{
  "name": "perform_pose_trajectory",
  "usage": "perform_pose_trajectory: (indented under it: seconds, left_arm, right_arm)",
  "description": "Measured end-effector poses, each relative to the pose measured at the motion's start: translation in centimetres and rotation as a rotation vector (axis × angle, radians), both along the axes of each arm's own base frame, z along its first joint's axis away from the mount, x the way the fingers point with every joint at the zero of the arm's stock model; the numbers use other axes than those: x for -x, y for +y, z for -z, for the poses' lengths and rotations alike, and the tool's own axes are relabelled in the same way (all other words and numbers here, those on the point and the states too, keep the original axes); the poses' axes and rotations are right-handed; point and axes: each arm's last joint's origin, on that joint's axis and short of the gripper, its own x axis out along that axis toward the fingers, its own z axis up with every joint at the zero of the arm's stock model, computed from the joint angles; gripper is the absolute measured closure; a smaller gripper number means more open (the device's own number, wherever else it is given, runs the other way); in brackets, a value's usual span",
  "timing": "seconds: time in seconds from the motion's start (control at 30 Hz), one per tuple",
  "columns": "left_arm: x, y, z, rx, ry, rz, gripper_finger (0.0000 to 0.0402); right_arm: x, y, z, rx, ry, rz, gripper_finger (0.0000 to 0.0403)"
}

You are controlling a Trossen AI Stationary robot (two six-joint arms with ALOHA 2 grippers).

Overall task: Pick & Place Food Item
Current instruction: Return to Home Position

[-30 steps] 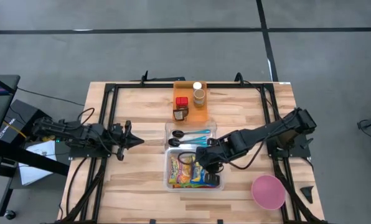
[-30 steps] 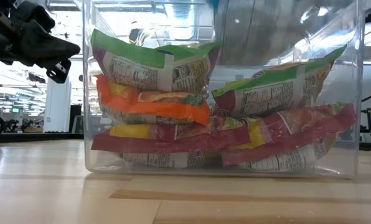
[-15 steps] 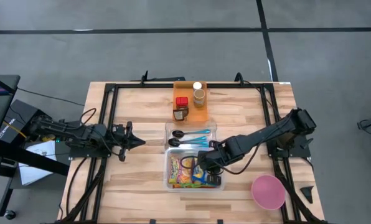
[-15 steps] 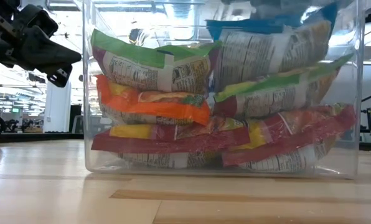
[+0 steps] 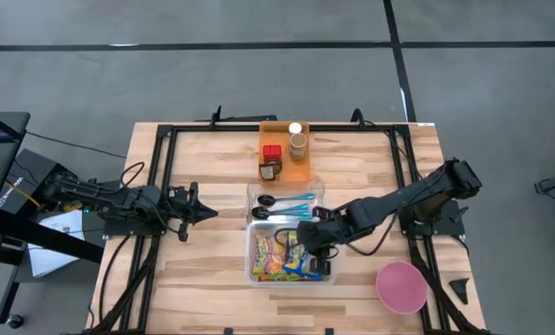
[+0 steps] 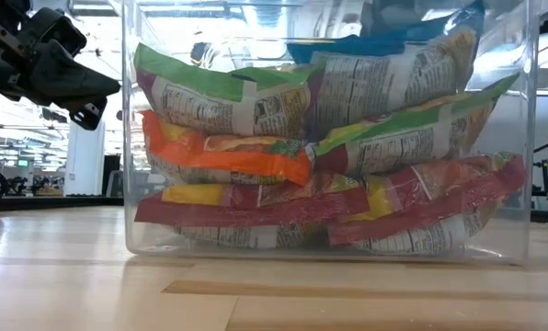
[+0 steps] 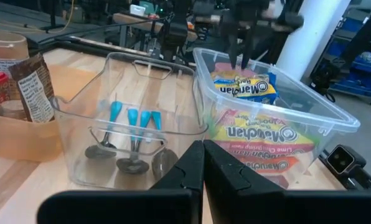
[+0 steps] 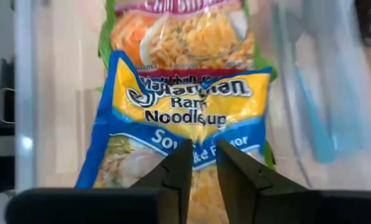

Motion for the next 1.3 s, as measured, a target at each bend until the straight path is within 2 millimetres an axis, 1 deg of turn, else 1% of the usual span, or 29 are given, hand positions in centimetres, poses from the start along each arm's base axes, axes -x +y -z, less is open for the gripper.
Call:
perform_pose_trajectory:
  seconds: [0.17, 0.23, 0.3, 0.37, 0.43, 0.5, 0.63, 0.77, 0.87, 0.97, 1.17, 1.3]
  left_arm:
    - [0.0, 0.0, 0.0, -0.001, 0.004, 0.000, 0.0400]
    - [0.0, 0.0, 0.0, 0.000, 0.003, 0.000, 0.0400]
    - [0.0, 0.0, 0.0, 0.000, 0.003, 0.000, 0.0400]
    - [0.0, 0.0, 0.0, 0.000, 0.003, 0.000, 0.0400]
    - [0.0, 0.0, 0.0, 0.000, 0.003, 0.000, 0.0400]
    - [0.0, 0.0, 0.0, 0.000, 0.003, 0.000, 0.0400]
    - [0.0, 0.0, 0.0, 0.000, 0.003, 0.001, 0.0400]
    - [0.0, 0.0, 0.0, 0.000, 0.003, 0.001, 0.0400]
    - [0.0, 0.0, 0.0, 0.000, 0.003, 0.001, 0.0400]
    - [0.0, 0.0, 0.0, 0.000, 0.002, 0.001, 0.0400]
    - [0.0, 0.0, -0.1, 0.001, -0.005, 0.001, 0.0400]
    - [0.0, 0.0, -0.1, 0.002, -0.010, 0.001, 0.0400]
  right_arm:
    - [1.6, -0.4, -2.9, -0.020, -0.089, 0.011, 0.0316]
    - [2.5, -0.4, -4.3, 0.010, -0.153, 0.025, 0.0312]
    - [3.6, 0.0, -5.5, 0.075, -0.242, 0.033, 0.0311]
    - [4.8, 0.4, -6.2, 0.133, -0.351, 0.037, 0.0311]
    - [6.1, 0.6, -6.2, 0.125, -0.445, 0.032, 0.0311]
    - [7.1, 0.4, -5.5, 0.067, -0.517, 0.026, 0.0311]
    - [8.8, -0.6, -3.1, -0.042, -0.625, 0.005, 0.0310]
    - [10.6, -2.1, -1.3, -0.132, -0.671, -0.030, 0.0310]
    - [12.0, -3.2, -0.3, -0.132, -0.690, -0.024, 0.0310]
    - [13.5, -4.1, 1.2, -0.107, -0.699, -0.034, 0.0310]
    - [16.7, -5.9, 5.0, -0.102, -0.750, -0.029, 0.0310]
    - [18.2, -6.8, 7.1, -0.104, -0.773, -0.039, 0.0310]
